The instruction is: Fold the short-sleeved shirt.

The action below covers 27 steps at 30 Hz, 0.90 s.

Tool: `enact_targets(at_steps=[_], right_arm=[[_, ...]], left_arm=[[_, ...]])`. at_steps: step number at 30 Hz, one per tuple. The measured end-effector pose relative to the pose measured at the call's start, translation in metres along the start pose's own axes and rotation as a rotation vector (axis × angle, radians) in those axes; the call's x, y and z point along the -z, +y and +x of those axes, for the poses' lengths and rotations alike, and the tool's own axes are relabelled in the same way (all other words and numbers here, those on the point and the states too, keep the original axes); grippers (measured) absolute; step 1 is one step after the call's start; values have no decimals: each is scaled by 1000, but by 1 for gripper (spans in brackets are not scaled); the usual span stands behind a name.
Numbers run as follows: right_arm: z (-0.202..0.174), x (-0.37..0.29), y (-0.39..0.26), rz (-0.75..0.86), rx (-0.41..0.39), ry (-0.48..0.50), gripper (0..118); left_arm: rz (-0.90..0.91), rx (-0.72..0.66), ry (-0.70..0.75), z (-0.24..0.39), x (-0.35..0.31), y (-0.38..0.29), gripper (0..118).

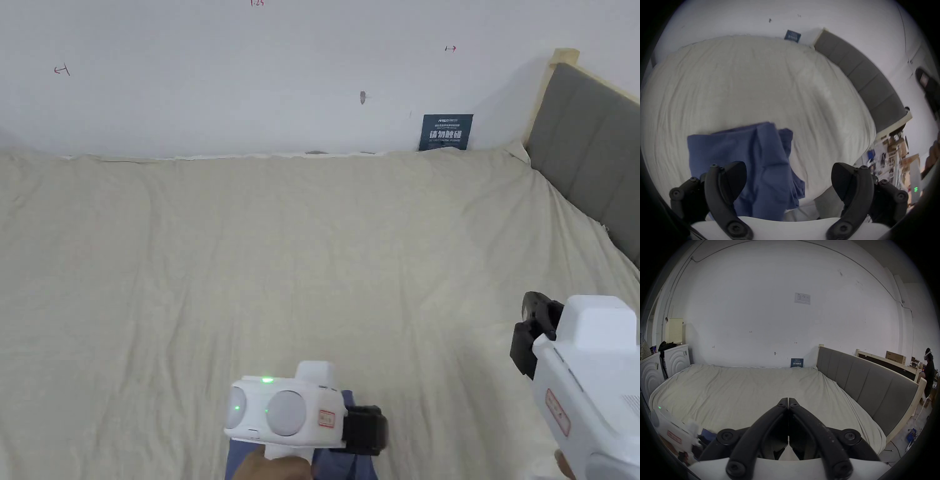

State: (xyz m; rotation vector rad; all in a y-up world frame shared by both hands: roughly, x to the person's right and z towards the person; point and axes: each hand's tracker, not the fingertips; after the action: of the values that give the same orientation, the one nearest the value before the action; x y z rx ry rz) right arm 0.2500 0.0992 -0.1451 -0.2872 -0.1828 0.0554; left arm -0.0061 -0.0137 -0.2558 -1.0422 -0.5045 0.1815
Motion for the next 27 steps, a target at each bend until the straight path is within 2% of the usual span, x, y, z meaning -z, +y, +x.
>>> enact_targets(at_steps=[3,5,6,9,10,16,27], right_arm=[[-2,0,1,3,0,5,2],[-4,1,1,4,-3,10,2],[-6,1,2,5,-4,15,2],[-11,2,3,6,-3,27,2],[-13,2,2,8,-1,32,2],[-17,2,0,5,-2,51,2],[0,4,-5,-11,2,32,2]], left_arm=[[182,5,35,-18,-27,0,105],[275,25,103,-29,-44,-1,94],[319,43,140,-34,-50,-7,82],[389,90,233,-50,-59,-14,10],[385,115,254,-51,-60,-18,1],[318,147,235,-61,-27,-44,0],[212,253,132,5,41,-71,0]])
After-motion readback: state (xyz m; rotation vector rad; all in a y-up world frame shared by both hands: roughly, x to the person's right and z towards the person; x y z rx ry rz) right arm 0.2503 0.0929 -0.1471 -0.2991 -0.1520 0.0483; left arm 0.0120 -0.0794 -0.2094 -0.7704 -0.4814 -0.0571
